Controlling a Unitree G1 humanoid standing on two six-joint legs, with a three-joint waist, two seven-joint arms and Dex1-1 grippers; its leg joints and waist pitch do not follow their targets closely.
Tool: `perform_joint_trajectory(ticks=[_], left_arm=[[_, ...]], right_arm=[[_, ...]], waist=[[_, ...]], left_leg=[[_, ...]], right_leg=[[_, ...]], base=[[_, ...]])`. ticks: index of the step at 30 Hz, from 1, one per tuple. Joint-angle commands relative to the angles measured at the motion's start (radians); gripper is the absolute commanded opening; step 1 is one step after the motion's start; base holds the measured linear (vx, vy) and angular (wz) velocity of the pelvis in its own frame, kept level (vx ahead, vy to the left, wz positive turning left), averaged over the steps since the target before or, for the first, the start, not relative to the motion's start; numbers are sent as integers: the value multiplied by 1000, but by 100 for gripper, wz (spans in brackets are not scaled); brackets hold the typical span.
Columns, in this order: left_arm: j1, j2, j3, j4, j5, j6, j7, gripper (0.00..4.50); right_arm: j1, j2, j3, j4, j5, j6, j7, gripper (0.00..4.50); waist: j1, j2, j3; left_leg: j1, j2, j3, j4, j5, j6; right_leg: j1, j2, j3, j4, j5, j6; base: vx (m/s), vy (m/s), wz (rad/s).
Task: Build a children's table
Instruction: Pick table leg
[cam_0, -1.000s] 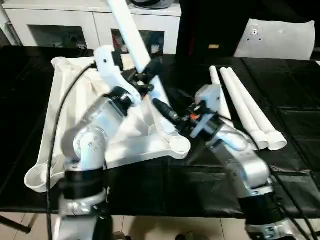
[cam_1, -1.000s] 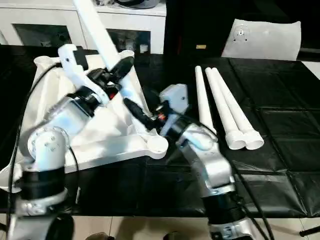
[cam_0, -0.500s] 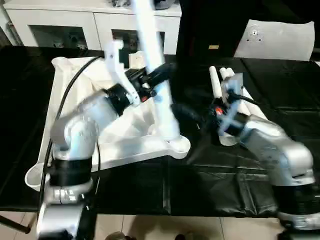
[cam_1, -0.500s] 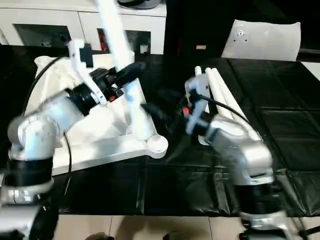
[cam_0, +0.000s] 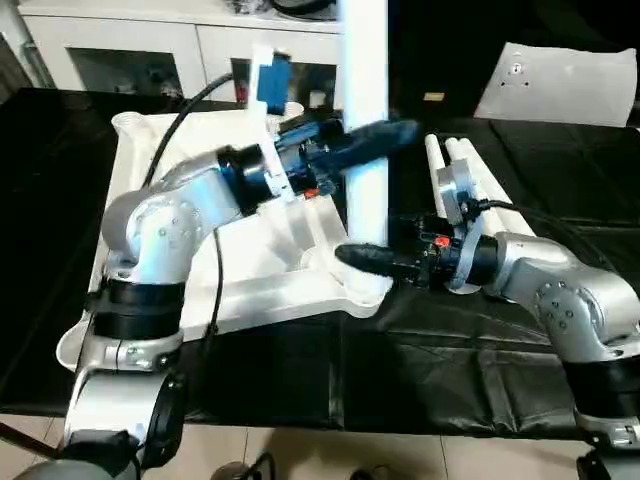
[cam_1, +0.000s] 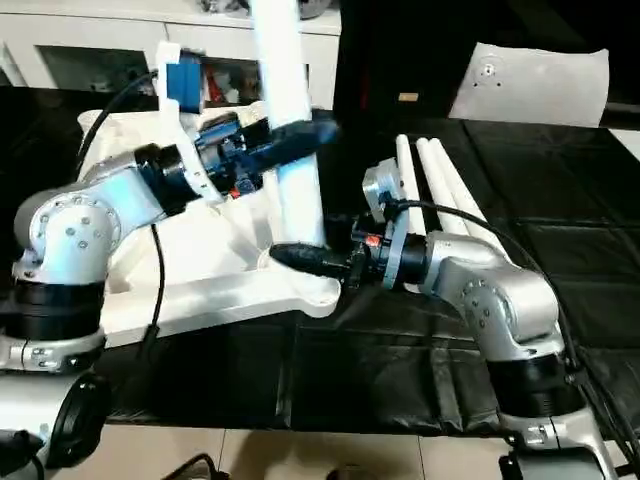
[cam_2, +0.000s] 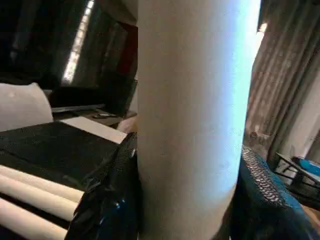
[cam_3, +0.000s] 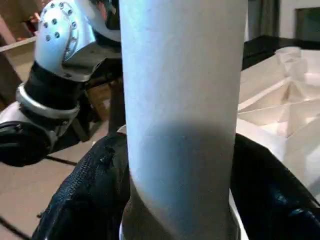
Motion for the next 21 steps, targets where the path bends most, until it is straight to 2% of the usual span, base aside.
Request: perform_joint_trajectory(ticks=[1, 6, 7, 8, 11, 13, 15, 19, 20, 21], left_arm=[[-28, 9, -15, -13, -12, 4, -22, 184], [-28, 31, -46, -15, 14, -7, -80, 184], [-27, 32, -48, -15, 15, -7, -81, 184], [-26, 31, -47, -16, 12, -4, -80, 184], [-26, 36, -52, -19, 13, -5, -87, 184], [-27, 38, -45, -18, 11, -1, -86, 184], [-26, 41, -44, -19, 13, -2, -85, 184], [-31, 33, -37, -7, 11, 1, -62, 184], [-33, 32, -36, 1, 12, 0, -58, 184], [-33, 34, -40, 3, 19, -6, -61, 184]], right_arm=[[-25, -10, -3, -9, 31, 23, 22, 271], [-32, -22, 1, -6, 55, 49, 61, 232], [-32, -24, 3, -6, 57, 51, 69, 226], [-29, -24, 6, -8, 58, 55, 76, 206], [-27, -23, 11, -10, 59, 61, 82, 201], [-27, -18, 20, -7, 56, 60, 82, 198], [-25, -14, 24, -8, 54, 61, 79, 197], [-20, -9, 24, -14, 49, 60, 71, 197], [-15, -5, 25, -17, 45, 58, 65, 197], [-12, -3, 24, -19, 45, 57, 61, 197]], waist=[[5, -15, -85], [8, -19, -84], [9, -17, -84], [10, -18, -85], [10, -19, -85], [11, -15, -85], [10, -19, -85], [10, -16, -85], [11, -9, -86], [10, -11, -86]], left_leg=[[-1, 31, 4, -59, 46, 73], [-1, 31, 4, -60, 44, 69], [0, 32, 4, -60, 43, 67], [0, 33, 4, -60, 46, 63], [0, 32, 4, -60, 46, 59], [0, 32, 4, -60, 44, 57], [-1, 31, 5, -60, 41, 55], [-2, 31, 4, -60, 43, 51], [-1, 31, 3, -59, 42, 50], [-1, 30, 4, -59, 41, 49]], right_leg=[[76, -67, 44, -58, -41, -238], [75, -68, 43, -60, -67, -225], [74, -68, 43, -59, -69, -224], [74, -68, 43, -58, -64, -224], [74, -69, 43, -58, -60, -225], [74, -69, 43, -58, -60, -226], [75, -68, 43, -60, -64, -223], [75, -68, 43, -59, -59, -224], [75, -67, 43, -59, -54, -226], [76, -67, 43, -59, -49, -227]], base=[[0, 0, 0], [0, 0, 0], [0, 0, 0], [0, 0, 0], [0, 0, 0], [0, 0, 0], [0, 0, 0], [0, 0, 0], [0, 0, 0], [0, 0, 0]])
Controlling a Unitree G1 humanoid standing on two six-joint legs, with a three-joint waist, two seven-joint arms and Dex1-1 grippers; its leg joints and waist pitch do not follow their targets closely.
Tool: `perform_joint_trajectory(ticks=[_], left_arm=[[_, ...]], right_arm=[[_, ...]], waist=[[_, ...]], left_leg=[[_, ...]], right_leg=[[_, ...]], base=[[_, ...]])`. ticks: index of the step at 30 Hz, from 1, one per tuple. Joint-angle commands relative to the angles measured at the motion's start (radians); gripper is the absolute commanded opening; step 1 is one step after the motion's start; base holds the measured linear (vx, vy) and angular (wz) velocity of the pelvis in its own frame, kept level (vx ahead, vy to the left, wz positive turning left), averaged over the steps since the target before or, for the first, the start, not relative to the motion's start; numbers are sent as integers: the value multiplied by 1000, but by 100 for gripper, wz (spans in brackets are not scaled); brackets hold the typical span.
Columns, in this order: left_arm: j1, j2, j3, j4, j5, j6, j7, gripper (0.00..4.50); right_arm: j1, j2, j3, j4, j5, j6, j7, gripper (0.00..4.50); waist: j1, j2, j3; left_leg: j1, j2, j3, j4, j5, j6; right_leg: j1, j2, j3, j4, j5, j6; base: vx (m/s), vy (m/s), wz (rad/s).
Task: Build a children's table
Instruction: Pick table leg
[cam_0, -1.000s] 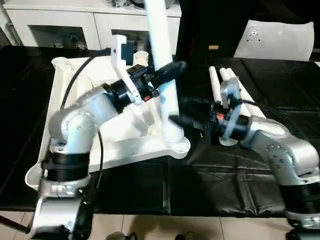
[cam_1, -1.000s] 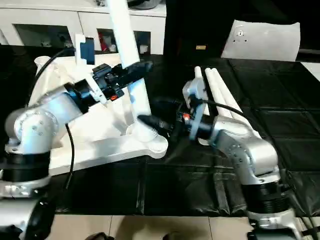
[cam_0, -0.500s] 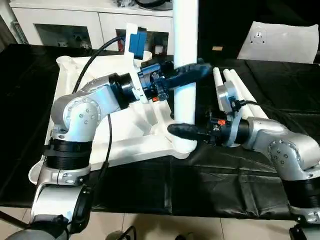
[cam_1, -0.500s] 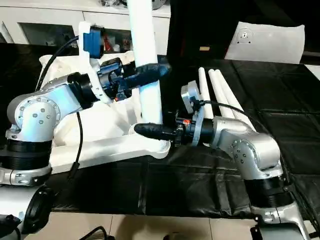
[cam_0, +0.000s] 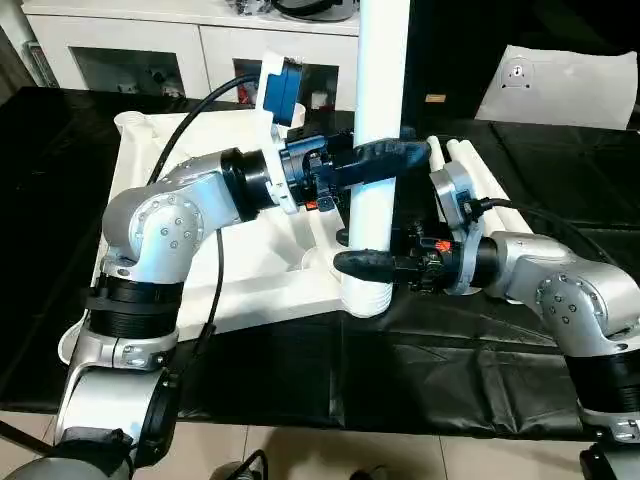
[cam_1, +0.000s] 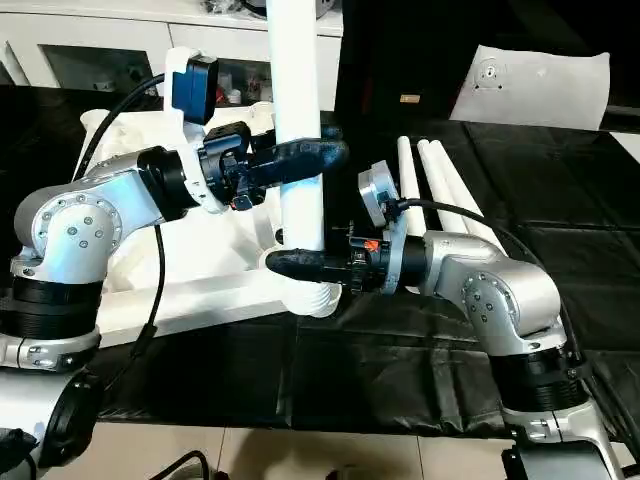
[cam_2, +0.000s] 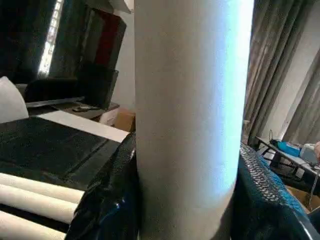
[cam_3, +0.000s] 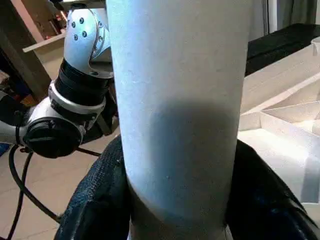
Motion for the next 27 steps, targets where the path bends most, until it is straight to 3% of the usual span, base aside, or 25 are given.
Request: perform_joint_trajectory(ticks=[1, 4, 7, 14, 15, 17, 18, 21, 22, 23, 25, 26, 27], left_arm=[[-26, 2, 4, 8, 20, -2, 22, 184], [-24, -3, 4, 13, 29, 2, 49, 184], [-21, -9, 11, 13, 28, 5, 69, 254], [31, -26, 16, -40, 87, -76, 142, 302], [48, -27, 9, -55, 110, -95, 159, 306], [71, -29, -2, -78, 142, -127, 181, 306], [91, -45, 9, -98, 140, -125, 217, 306], [146, -79, 32, -157, 120, -96, 303, 306], [156, -86, 35, -169, 115, -88, 317, 306], [165, -97, 40, -180, 112, -81, 341, 306], [175, -110, 43, -188, 116, -76, 371, 306], [194, -142, 38, -198, 149, -98, 429, 278], [199, -157, 37, -198, 161, -109, 451, 278]], right_arm=[[14, 8, 12, -23, 16, 9, 6, 197], [26, 14, 11, -31, 16, 4, -3, 197], [39, 23, 6, -39, 13, -1, -20, 196], [53, 86, -17, -42, -43, -68, -140, 195], [54, 98, -17, -41, -62, -83, -169, 195], [56, 114, -15, -40, -85, -98, -208, 195], [56, 128, -15, -37, -107, -116, -241, 195], [55, 167, -12, -21, -167, -170, -323, 195], [55, 173, -12, -18, -172, -172, -334, 195], [57, 177, -5, -16, -185, -184, -344, 195], [59, 182, 3, -12, -202, -200, -354, 195], [58, 203, 12, -5, -229, -231, -384, 195], [57, 211, 15, -1, -241, -242, -397, 195]], waist=[[6, -7, -86], [7, 0, -86], [8, -1, -86], [2, -1, -84], [1, 6, -84], [-1, 3, -85], [-3, -5, -84], [-2, -4, -83], [-3, -11, -82], [-2, -6, -81], [-1, -6, -81], [-4, -8, -78], [-5, -8, -77]], left_leg=[[-1, 30, 3, -59, 44, 50], [0, 31, 1, -60, 43, 49], [0, 32, 2, -61, 30, 44], [0, 32, 2, -62, 17, 29], [0, 34, 0, -63, 13, 22], [2, 34, 1, -64, 12, 16], [1, 34, 2, -65, 8, 17], [-1, 36, 2, -65, 5, 7], [-1, 37, 3, -66, 3, 8], [0, 35, 3, -66, -5, 8], [2, 35, 4, -66, -13, 10], [-2, 36, 2, -68, -23, 8], [-2, 34, 3, -68, -28, 8]], right_leg=[[76, -66, 43, -58, -41, -230], [75, -67, 42, -57, -26, -238], [76, -67, 42, -59, -35, -243], [76, -67, 43, -62, -55, -231], [75, -67, 43, -63, -62, -226], [74, -66, 43, -63, -64, -216], [74, -64, 44, -66, -70, -214], [73, -69, 44, -62, -79, -213], [73, -68, 44, -64, -86, -212], [71, -66, 44, -65, -104, -205], [68, -66, 45, -67, -117, -199], [69, -67, 44, -71, -144, -188], [69, -66, 44, -74, -158, -183]], base=[[0, 0, 0], [0, 0, 0], [0, 0, 0], [0, 0, 0], [0, 0, 0], [0, 0, 0], [0, 0, 0], [0, 0, 0], [0, 0, 0], [0, 0, 0], [0, 0, 0], [0, 0, 0], [0, 0, 0]])
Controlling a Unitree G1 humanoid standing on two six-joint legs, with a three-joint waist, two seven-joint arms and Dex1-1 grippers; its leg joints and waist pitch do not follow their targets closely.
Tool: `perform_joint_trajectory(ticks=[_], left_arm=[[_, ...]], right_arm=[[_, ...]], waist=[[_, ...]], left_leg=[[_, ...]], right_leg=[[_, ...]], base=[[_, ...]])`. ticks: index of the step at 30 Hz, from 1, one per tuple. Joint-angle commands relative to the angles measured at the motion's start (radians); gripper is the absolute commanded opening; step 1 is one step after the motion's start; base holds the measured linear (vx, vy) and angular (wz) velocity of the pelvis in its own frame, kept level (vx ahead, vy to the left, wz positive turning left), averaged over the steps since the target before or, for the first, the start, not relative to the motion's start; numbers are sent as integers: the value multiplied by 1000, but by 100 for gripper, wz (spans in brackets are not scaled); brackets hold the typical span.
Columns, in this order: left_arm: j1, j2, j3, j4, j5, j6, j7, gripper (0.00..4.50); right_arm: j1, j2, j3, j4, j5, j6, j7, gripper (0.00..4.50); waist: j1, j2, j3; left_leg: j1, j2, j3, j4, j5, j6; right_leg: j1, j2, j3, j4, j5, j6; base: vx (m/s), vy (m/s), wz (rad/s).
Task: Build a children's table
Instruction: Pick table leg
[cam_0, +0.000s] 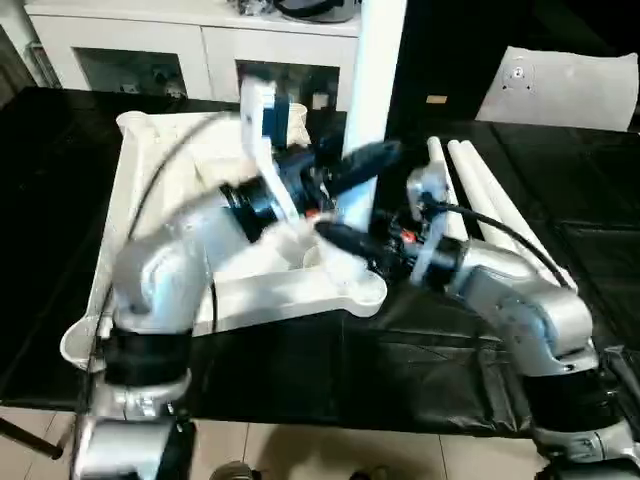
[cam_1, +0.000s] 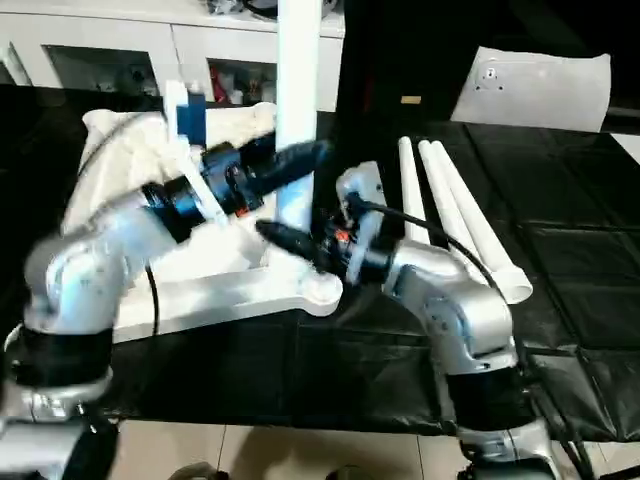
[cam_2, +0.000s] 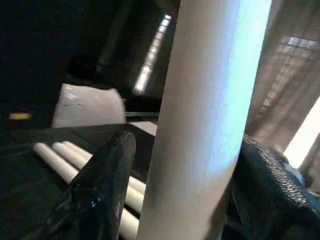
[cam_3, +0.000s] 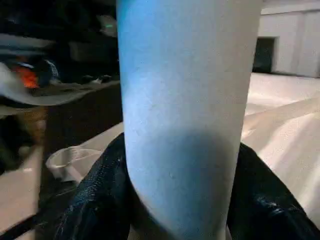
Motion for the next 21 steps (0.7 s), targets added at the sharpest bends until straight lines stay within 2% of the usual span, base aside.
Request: perform_joint_trajectory(ticks=[1, 4, 8, 11, 13, 21], left_arm=[[12, -30, 1, -16, 34, -22, 71, 278], [18, -67, -13, -21, 99, -59, 158, 271], [31, -66, -30, -30, 133, -85, 179, 271], [43, -61, -45, -46, 140, -79, 181, 271], [53, -64, -53, -59, 144, -77, 184, 271], [65, -75, -66, -63, 158, -91, 197, 271]], right_arm=[[-1, 13, 12, 1, -35, -40, -32, 195], [-2, 34, 26, 14, -78, -81, -71, 195], [-3, 47, 25, 30, -96, -103, -93, 195], [-4, 52, 23, 40, -107, -115, -101, 195], [-7, 59, 16, 47, -109, -121, -110, 195], [-11, 68, 12, 63, -121, -136, -118, 195]], waist=[[-1, -8, -77], [-2, -10, -77], [-4, -8, -76], [-5, -9, -76], [-7, -5, -76], [-9, -9, -75]], left_leg=[[-1, 34, 4, -67, -33, 15], [-4, 32, 2, -68, -42, 14], [-3, 32, 1, -69, -57, 12], [-3, 32, 1, -70, -61, 11], [-3, 33, 1, -69, -58, 11], [-4, 31, 1, -70, -72, 14]], right_leg=[[67, -67, 44, -75, -171, -179], [67, -65, 44, -79, -203, -150], [63, -64, 44, -83, -228, -129], [61, -64, 44, -82, -226, -128], [60, -63, 44, -80, -206, -136], [60, -63, 44, -83, -229, -131]], base=[[0, 0, 0], [0, 0, 0], [0, 0, 0], [0, 0, 0], [0, 0, 0], [0, 0, 0]])
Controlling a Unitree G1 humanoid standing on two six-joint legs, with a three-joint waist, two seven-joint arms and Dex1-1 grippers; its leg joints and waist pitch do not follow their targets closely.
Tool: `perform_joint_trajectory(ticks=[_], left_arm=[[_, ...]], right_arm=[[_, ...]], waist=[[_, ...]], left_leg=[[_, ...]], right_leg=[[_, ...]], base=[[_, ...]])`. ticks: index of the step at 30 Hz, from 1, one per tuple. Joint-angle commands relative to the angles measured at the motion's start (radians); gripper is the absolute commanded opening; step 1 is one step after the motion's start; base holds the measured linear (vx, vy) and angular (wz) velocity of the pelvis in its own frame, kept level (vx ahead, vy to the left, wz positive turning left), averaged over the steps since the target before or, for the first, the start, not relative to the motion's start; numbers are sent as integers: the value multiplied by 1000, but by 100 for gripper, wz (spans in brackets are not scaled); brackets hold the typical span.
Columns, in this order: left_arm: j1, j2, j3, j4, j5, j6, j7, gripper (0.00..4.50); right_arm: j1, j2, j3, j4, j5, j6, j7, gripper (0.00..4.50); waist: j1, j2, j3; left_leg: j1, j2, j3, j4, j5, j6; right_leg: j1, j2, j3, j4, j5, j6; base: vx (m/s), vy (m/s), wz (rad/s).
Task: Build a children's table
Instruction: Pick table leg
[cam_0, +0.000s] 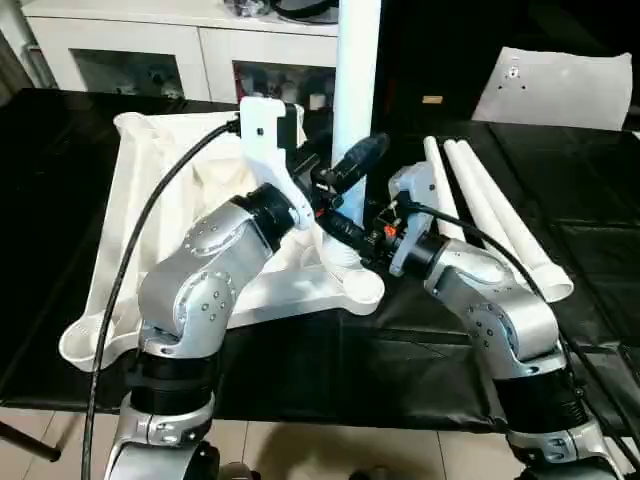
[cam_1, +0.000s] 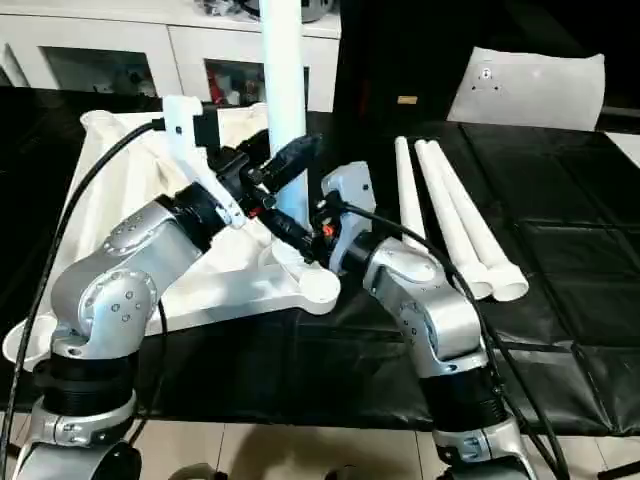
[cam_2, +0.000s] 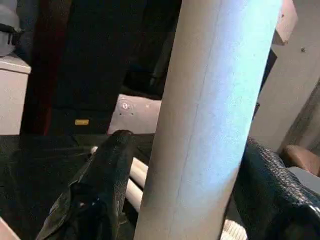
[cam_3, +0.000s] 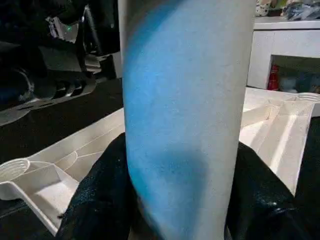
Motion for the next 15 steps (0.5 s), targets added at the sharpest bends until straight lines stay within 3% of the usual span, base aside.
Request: perform_joint_trajectory(ticks=[1, 15], left_arm=[[6, -6, -7, -7, 6, -5, 12, 271], [5, 21, -34, 10, 52, -29, -4, 271]], right_arm=[[-11, -1, -19, 4, -10, -18, -4, 195], [-19, -3, -19, 22, -15, -33, -2, 195]], waist=[[-2, -7, -75], [-4, -4, -75]], left_leg=[[-4, 31, 1, -70, -71, 14], [-3, 32, 0, -71, -80, 15]], right_leg=[[61, -63, 44, -81, -229, -133], [60, -62, 44, -82, -227, -134]], base=[[0, 0, 0], [0, 0, 0]])
